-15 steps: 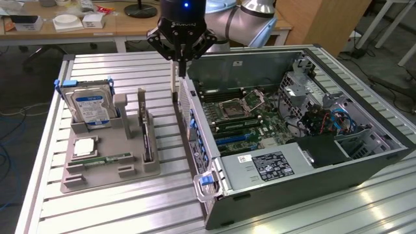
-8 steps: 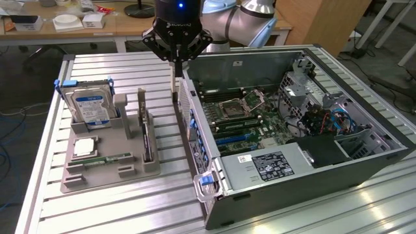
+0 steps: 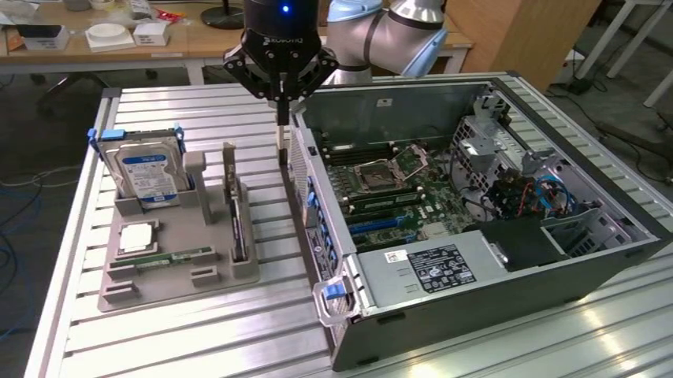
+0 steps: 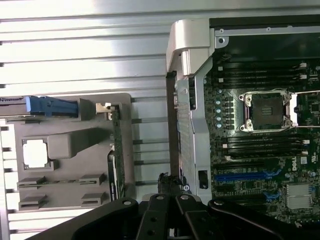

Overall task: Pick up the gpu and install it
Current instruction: 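Reach for the gpu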

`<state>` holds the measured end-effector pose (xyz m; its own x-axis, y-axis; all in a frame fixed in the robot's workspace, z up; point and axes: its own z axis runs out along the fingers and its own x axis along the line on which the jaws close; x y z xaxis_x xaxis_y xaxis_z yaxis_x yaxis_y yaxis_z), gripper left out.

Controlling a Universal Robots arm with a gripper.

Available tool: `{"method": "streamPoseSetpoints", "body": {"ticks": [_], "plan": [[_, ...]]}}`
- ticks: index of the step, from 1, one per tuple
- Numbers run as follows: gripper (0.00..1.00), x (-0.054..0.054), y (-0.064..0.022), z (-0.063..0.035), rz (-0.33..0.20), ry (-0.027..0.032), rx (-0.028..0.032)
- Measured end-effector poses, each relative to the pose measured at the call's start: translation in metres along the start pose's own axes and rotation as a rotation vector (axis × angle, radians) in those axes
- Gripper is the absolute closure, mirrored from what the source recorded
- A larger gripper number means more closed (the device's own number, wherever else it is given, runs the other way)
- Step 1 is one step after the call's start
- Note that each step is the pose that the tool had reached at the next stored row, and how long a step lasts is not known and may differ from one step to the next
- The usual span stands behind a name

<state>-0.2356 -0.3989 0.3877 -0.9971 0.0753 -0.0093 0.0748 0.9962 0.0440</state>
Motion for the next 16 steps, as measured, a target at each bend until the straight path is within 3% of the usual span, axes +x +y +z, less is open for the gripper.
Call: {"method": "streamPoseSetpoints", "body": {"ticks": [16], "plan": [[0.9, 0.02, -0.0015, 0.001, 0.0, 0.0045, 0.0003]]}}
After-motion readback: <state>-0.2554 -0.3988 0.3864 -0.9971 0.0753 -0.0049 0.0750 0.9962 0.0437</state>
